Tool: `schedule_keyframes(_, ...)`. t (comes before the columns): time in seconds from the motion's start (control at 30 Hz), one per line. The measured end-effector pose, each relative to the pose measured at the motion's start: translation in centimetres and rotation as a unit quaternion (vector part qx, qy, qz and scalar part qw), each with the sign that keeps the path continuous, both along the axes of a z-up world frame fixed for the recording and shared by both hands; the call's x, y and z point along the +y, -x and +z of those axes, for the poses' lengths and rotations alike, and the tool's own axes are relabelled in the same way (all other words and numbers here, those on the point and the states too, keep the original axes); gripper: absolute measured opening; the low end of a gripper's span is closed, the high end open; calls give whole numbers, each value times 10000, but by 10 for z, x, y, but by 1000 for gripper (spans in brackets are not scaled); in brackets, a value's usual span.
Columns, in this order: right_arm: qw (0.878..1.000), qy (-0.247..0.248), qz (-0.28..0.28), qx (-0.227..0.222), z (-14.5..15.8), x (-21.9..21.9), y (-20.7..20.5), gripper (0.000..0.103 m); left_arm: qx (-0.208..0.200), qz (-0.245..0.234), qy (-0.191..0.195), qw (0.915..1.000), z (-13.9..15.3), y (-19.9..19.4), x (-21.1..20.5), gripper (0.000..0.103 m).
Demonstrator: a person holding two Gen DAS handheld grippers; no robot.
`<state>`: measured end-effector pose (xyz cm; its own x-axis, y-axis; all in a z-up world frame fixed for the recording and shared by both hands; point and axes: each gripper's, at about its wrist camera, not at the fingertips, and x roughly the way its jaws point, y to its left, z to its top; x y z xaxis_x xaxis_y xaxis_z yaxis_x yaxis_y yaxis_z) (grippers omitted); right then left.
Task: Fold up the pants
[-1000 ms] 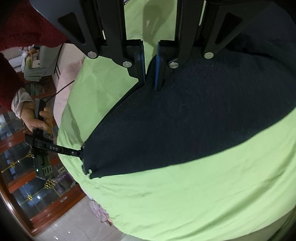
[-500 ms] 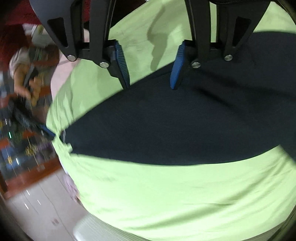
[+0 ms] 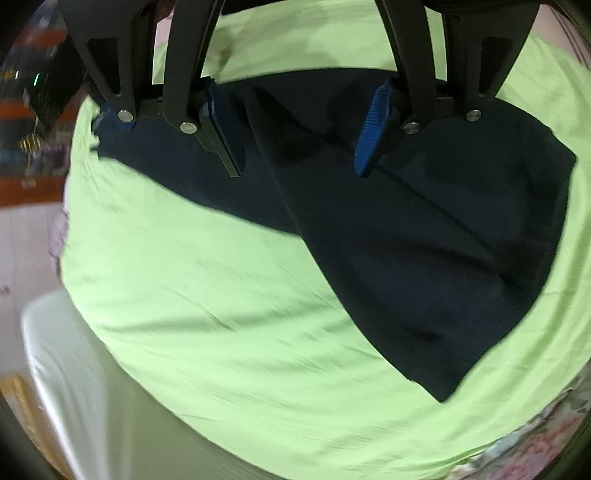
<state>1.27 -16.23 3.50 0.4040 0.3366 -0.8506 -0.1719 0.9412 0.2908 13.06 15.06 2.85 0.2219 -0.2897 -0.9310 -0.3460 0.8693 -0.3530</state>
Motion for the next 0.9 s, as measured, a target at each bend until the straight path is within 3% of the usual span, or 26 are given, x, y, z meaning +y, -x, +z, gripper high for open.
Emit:
schedule_keyframes(0.2, 9934, 15, 1110, 286, -35, 78, -18, 46, 455, 535, -146, 9974, 1, -43, 24, 62)
schedule_keyframes(0.43, 9843, 312, 1678, 457, -67, 132, -36, 46, 1047, 779, -593, 9897, -20, -72, 39, 64)
schedule_keyframes(0.53, 9825, 311, 1755, 537, -76, 137, -41, 46, 1140, 734, -781, 9877, -29, -76, 39, 49)
schedule_keyframes(0.6, 9812, 306, 1821, 551, -79, 139, -42, 41, 1048, 657, -810, 9890, -32, -74, 41, 30)
schedule_keyframes(0.7, 9795, 335, 1909, 548, -81, 140, -41, 13, 889, 658, -653, 9917, -31, -65, 48, 11)
schedule_keyframes(0.73, 9794, 342, 1918, 529, -81, 140, -42, 7, 765, 726, -506, 9931, -30, -59, 53, 10)
schedule_keyframes(0.9, 9786, 246, 2015, 342, -65, 140, -36, 6, -43, 1080, 213, 9939, -6, -19, 74, 6)
